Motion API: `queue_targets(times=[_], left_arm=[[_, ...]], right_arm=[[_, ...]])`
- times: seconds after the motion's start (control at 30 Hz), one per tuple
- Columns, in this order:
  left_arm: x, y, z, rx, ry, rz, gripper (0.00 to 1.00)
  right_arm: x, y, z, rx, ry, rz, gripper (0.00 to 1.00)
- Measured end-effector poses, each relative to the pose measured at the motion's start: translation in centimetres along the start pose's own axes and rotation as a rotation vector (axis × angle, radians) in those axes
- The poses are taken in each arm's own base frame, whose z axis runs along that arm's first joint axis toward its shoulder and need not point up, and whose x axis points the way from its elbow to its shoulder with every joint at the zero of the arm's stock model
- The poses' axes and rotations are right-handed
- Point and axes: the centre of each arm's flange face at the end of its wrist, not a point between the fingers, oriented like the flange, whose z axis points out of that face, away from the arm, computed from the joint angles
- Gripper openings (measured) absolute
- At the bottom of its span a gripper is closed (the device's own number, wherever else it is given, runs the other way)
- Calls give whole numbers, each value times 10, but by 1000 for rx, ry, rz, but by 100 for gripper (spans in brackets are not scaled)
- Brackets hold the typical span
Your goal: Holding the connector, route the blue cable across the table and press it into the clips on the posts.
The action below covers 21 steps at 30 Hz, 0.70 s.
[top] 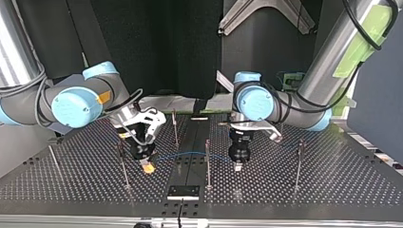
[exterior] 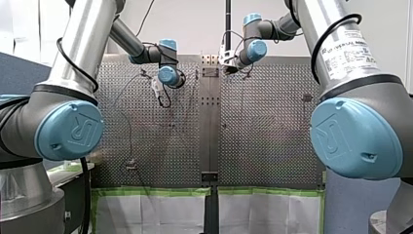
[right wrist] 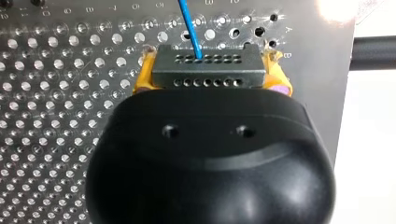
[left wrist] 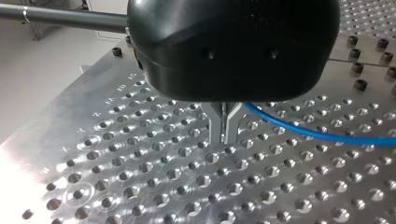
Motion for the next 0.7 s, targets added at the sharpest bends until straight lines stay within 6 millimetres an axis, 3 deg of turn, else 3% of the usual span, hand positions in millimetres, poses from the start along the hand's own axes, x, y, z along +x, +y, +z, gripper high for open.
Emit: queue_targets(times=[0.03, 0.1, 0.17, 0.2, 0.23, 0.43, 0.7], left_arm=[[0, -1, -1, 0, 5, 1, 48], [1, -2, -3, -3, 16, 5, 53], [2, -3, -6, -8, 29, 11, 90], [1, -3, -7, -10, 34, 14, 90], [0, -4, -9, -12, 38, 17, 100], [-15, -11, -22, -27, 49, 42, 100], [-25, -22, -57, -40, 92, 57, 100]], right_arm=[[0, 0, 0, 0, 0, 0, 0], [0, 0, 0, 2, -1, 0, 0], [0, -1, 0, 3, -1, 0, 0], [0, -1, 0, 3, -2, 0, 0], [0, -2, 0, 4, -2, 0, 0], [-1, -4, 0, 6, -4, 0, 0], [-1, -4, -1, 8, -6, 1, 0]])
